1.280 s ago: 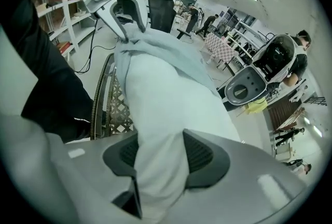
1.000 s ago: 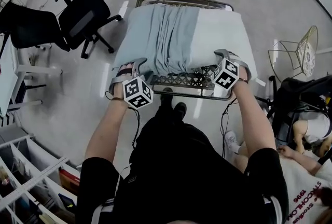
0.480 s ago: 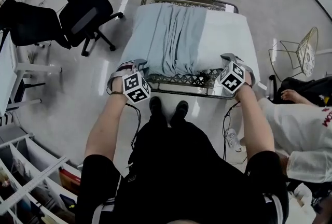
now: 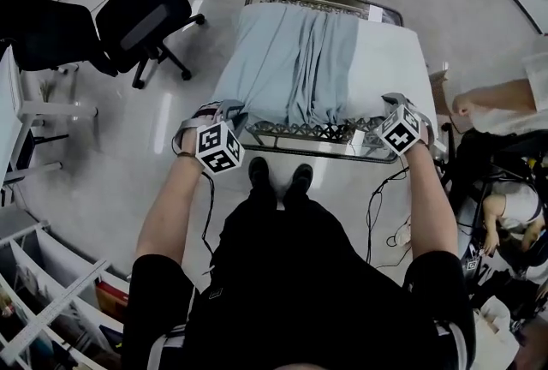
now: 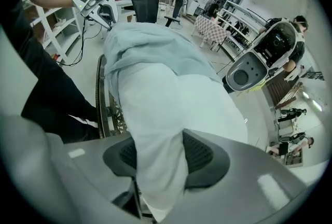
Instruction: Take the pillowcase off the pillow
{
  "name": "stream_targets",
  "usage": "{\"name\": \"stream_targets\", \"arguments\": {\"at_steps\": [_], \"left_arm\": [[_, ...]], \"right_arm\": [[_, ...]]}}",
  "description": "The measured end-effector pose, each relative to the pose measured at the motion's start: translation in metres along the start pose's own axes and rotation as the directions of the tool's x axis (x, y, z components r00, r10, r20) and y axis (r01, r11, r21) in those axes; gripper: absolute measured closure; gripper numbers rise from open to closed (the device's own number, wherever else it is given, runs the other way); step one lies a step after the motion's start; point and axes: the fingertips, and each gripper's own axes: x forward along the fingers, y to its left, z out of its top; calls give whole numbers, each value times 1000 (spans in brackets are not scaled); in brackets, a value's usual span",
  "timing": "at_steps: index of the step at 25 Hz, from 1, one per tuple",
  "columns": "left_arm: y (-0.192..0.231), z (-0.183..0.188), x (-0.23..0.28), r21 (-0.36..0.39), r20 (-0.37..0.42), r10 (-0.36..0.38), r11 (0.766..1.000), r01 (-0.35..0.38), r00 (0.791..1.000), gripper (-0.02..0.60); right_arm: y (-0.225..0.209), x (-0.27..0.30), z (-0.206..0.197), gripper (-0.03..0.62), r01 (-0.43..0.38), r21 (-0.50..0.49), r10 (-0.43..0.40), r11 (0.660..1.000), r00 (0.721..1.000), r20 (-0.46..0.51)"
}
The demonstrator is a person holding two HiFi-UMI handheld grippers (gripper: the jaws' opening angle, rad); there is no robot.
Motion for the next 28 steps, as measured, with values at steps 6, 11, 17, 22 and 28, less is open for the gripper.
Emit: {"name": "stream_targets", "arguments": {"at_steps": [6, 11, 17, 22, 28], "left_arm": [[3, -18, -9, -112, 26, 37, 993, -34, 999, 402], [13, -8, -15, -138, 93, 26, 990, -13, 995, 402], [58, 33, -9, -93, 148, 45, 995, -32, 988, 402], [109, 82, 15, -78, 171, 37, 997, -24, 985, 402], [177, 126, 76, -102, 125, 17, 995, -4, 992, 402]], "right_arm": [[26, 17, -10, 284, -8, -95, -5, 995, 991, -134], [37, -6, 15, 289, -8, 55, 9, 998, 1000, -20], [13, -20, 33, 289, 47, 90, -50, 995, 998, 25], [-27, -3, 47, 289, 47, 105, -54, 993, 997, 57], [-106, 40, 62, 289, 2, 78, -9, 997, 996, 85]]}}
